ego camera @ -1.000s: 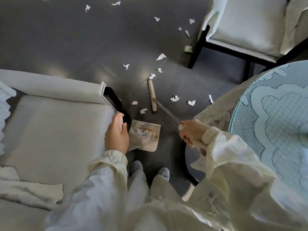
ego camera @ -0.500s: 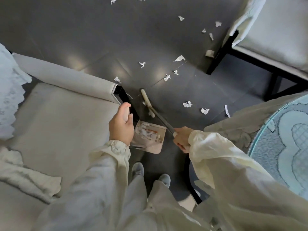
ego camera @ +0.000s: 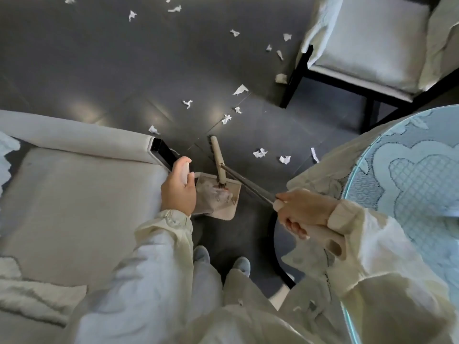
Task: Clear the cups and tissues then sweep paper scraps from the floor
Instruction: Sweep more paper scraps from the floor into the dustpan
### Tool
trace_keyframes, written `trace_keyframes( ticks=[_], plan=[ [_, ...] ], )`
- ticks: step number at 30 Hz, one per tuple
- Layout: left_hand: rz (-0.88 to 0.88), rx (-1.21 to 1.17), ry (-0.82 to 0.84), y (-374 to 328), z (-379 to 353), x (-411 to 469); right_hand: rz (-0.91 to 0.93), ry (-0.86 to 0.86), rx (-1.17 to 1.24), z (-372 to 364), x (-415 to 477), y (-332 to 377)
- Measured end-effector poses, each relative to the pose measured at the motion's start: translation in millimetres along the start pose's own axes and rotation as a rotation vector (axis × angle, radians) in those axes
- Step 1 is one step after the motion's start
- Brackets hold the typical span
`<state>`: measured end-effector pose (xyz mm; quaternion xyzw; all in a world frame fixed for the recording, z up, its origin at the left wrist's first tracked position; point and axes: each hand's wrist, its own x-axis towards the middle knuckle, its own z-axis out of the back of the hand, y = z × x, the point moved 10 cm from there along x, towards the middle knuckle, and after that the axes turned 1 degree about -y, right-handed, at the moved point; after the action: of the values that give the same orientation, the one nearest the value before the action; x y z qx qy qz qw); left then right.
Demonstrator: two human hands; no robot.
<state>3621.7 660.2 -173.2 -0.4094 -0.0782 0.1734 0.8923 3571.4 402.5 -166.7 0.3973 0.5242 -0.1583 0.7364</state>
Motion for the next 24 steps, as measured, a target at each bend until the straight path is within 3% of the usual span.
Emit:
trace_keyframes(
  ticks=[5, 10, 19, 24],
  plan=[
    [-0.108, -0.046, 0.022, -22, -5, 27, 0.019, -0.029, 0.158, 18, 1, 9],
    [-0.183, -0.049, 0.063, -43, -14, 76, -0.048, -0.264, 0.461, 41, 16, 23],
    [-0.488, -0.04, 0.376, -142, -75, 201, -0.059, -0.571, 0.744, 104, 52, 68],
    [-0.639, 0.047, 0.499, -194, -125, 240, -0.118, -0.628, 0.964, 132, 56, 70]
  ],
)
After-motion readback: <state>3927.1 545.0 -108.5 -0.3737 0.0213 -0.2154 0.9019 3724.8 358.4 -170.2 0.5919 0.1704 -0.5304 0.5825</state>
